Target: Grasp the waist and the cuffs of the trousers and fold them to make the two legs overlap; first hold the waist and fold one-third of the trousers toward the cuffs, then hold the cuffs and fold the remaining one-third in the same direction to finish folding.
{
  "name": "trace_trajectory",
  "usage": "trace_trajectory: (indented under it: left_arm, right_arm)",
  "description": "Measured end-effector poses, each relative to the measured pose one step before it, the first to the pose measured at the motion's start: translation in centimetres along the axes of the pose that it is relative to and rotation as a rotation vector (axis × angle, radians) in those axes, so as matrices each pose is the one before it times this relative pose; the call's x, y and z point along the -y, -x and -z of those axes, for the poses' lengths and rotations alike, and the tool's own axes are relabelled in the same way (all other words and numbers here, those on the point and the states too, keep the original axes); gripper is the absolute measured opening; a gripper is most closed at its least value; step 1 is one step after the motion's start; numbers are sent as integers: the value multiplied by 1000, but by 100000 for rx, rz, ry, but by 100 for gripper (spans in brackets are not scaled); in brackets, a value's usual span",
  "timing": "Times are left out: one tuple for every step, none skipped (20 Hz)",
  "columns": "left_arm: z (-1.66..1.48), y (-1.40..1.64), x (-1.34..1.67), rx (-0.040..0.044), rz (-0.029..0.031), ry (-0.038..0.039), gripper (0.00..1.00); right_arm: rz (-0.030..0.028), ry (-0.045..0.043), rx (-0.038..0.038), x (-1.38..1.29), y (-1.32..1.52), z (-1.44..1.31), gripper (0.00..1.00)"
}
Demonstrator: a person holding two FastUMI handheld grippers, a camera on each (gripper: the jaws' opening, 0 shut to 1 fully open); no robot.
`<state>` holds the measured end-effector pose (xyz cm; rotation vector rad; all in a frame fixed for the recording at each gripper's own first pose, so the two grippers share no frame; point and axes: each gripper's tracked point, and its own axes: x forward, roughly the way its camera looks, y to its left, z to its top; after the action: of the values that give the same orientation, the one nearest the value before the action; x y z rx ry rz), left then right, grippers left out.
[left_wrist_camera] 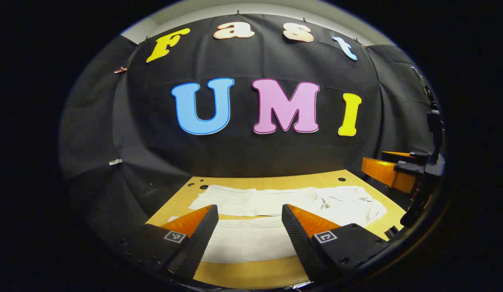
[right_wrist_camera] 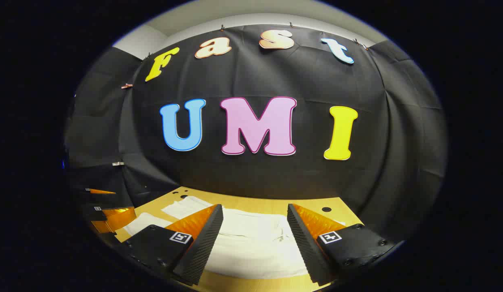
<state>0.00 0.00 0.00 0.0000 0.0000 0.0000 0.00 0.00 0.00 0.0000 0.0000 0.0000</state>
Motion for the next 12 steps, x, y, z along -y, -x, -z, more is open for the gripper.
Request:
trace_trajectory:
  left_arm:
    - [183,-779,207,-745,1813,-618,98]
    - [74,-739,135,-804,1803,-378,98]
    - [220,-438,-44,-195,920,-713,98]
    - [-190,-254,-304,83,-289,-1134,98]
    - [23,-168,-388,55,117,-926,98]
    - [-181,-121,-295,331,318,-357,98]
    - [195,-188,-279,-333,155,291,98]
    - [252,-197,-419,-1172,334,969,98]
    - [358,-266,-419,-1022,410,1093,98]
    - [-147,-105,-548,-46,208,616,98]
    - [-98,-74,-703,186,-261,-43,98]
    - [-251,14,-883,990,-534,-422,98]
  right_arm:
    - [303,-92,-140,3,-708,166,97]
    - [-648,-1472,-2061,-289,-595,578,97]
    - [-1127,-1371,-2697,-342,-393,882,97]
    - [-2040,-1173,-2381,-520,-314,425,98]
    - [-983,-947,-1328,-453,-181,259,97]
    - [133,-555,-575,-233,-34,-89,97]
    - [-585,-413,-256,-397,-50,0,97]
    - [-965,-722,-394,-529,-64,-3,97]
    - [-1044,-1089,172,-707,109,-72,97]
    - [-243,-563,710,-547,-18,-169,98]
    - [-55,-181,-624,-528,-148,194,98]
    - [1194,387,-1140,-212,-104,364,98]
